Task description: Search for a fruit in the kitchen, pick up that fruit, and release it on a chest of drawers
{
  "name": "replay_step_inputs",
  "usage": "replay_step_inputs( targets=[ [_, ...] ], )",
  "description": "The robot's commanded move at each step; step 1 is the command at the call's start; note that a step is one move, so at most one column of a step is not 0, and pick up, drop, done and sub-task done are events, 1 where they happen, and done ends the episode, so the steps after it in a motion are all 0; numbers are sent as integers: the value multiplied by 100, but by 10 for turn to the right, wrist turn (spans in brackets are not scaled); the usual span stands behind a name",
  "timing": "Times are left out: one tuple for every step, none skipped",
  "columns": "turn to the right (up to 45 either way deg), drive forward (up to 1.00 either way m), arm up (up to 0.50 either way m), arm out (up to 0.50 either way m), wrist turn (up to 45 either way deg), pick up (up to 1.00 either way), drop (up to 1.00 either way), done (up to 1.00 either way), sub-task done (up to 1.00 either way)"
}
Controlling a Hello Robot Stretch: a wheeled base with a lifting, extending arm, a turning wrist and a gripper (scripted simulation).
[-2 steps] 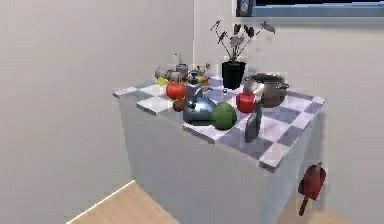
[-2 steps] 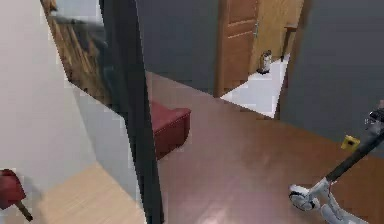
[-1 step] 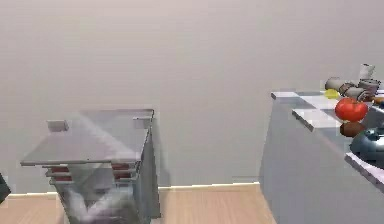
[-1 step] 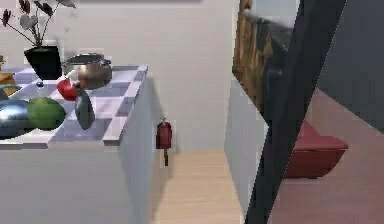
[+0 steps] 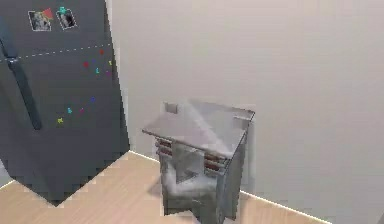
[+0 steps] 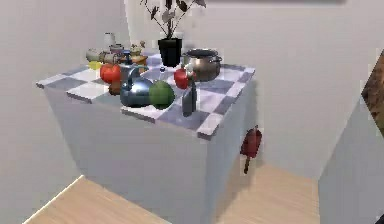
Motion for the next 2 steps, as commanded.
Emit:
replay_step_inputs(
  targets=[
    [450,0,0,0,0,0,0,0,0],
    [420,0,0,0,0,0,0,0,0]
  ],
)
